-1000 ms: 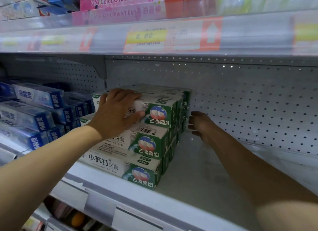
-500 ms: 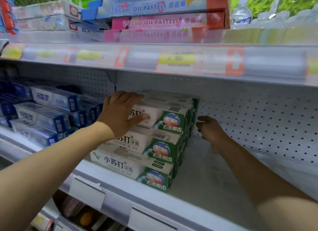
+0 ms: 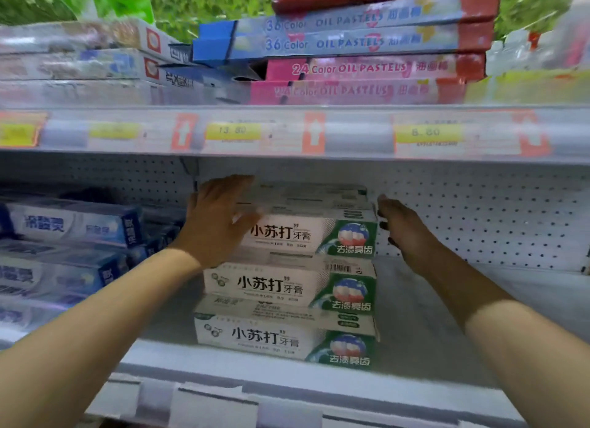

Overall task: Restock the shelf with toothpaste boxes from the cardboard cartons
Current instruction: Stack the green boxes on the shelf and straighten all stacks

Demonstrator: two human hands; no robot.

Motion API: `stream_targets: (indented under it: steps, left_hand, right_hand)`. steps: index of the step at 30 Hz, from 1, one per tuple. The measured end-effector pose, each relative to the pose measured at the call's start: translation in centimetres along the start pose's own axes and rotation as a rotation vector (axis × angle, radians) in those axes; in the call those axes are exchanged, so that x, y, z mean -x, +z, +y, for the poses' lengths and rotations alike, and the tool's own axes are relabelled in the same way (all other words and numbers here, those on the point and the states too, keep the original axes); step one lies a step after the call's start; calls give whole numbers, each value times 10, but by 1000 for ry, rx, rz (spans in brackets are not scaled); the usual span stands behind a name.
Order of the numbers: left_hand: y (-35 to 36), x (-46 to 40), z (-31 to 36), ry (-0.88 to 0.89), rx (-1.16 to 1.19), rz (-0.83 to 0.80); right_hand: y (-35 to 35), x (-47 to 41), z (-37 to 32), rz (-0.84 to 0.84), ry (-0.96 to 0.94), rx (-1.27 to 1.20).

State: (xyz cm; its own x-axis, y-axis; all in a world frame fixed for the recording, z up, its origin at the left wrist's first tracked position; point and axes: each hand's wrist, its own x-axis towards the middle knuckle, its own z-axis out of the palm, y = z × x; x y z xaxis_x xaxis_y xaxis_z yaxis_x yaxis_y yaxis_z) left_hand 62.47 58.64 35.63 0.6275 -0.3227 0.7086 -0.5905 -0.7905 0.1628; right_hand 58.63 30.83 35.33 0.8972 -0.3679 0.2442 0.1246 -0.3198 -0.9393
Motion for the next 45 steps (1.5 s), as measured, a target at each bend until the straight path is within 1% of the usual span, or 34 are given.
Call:
stream_targets:
  steps: [1,4,5,9,12,14,16,18,21,24,28,31,34,37,39,42,43,45]
  left_hand:
    - [0,-4,-9,-20,91,-1]
    - [1,-10,-27,-161,472,-48]
    - [4,-12,-32,-197,553,-66]
    - [14,-19,-38,-255,709,-162]
    - [25,-24,-41,-225,742,-198]
    - [30,-31,-42,-224,755,-214]
    - [30,-41,-42,-284,798,-239]
    - [28,-52,-44,-350,858,-240]
    - [29,-60,-47,-385,924,-258]
    - [34,-62,-51,-419,942,-305]
    - [41,-61,-56,-476,1098,-356]
    - [41,-59,-55,-498,1163,-392]
    - [43,-59,-56,-515,1193,-401]
    - [43,-59,-53,-531,1199,-417]
    - [43,-60,-52,-554,1209,-387]
    - [45,-66,-57,-608,1237,-337]
    - [46,-69,-58,-616,1240,-339]
    - [46,-73,-55,-635,1218,-370]
  right_hand:
    - [2,2,-5,-11,14,-7]
    - [12,9,-14,-48,22,-48]
    - [15,12,-14,-67,17,-68]
    - [23,16,-8,-53,34,-211]
    - [23,16,-8,-19,26,-193]
    - [23,17,-11,25,-2,-146]
    - [21,17,-12,76,-58,-1]
    - [20,18,-18,68,-101,133]
    - [17,16,-27,-43,-85,233]
    - [13,14,-32,-200,-76,405]
    - [7,11,-34,-349,-85,466]
    - [6,7,-34,-383,-102,572]
    - [7,3,-32,-362,-89,639]
    - [6,0,-29,-364,-105,622]
    - [4,1,-28,-348,-100,562]
    - [0,-6,-22,-200,-31,322]
    - [0,-9,-21,-168,5,238]
    - [3,-17,-17,-156,71,130]
